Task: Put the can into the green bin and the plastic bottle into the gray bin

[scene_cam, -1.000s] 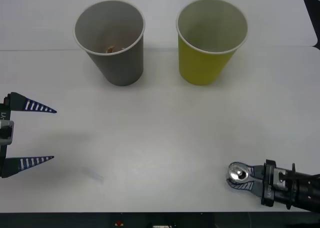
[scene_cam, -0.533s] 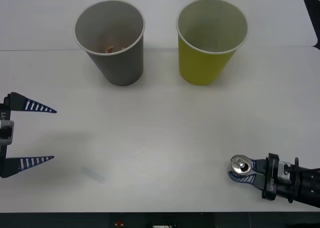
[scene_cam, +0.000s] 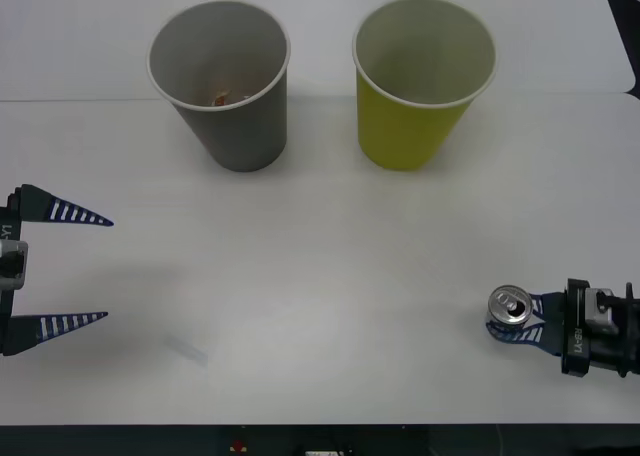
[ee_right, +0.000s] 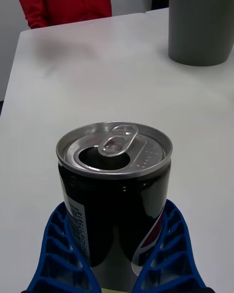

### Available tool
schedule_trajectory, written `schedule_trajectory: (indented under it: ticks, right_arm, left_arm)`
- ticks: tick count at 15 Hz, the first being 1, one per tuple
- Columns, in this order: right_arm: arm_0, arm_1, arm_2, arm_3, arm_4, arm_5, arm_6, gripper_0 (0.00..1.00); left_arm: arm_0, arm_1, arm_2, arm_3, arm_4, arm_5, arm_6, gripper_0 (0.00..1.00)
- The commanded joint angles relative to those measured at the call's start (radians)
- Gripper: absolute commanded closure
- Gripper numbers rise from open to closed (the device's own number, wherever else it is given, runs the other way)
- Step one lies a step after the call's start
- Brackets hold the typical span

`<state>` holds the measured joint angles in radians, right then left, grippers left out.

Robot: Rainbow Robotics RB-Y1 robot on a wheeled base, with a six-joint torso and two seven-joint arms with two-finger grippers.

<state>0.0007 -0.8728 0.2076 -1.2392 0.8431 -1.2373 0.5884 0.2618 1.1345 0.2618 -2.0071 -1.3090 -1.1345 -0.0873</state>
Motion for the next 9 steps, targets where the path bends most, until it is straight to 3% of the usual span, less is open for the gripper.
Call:
schedule_trajectory:
  ticks: [1, 9]
  right_arm:
    - [0.067, 0.000, -0.157, -0.149, 0.168, 0.009, -0.203, 1.00]
    - [0.144, 0.018, -0.409, -0.491, 0.496, 0.036, -0.822, 1.00]
  left_arm:
    - [0.000, 0.000, 0.000, 0.000, 0.000, 0.000, 0.000, 0.00]
    - [0.000, 0.000, 0.000, 0.000, 0.000, 0.000, 0.000, 0.00]
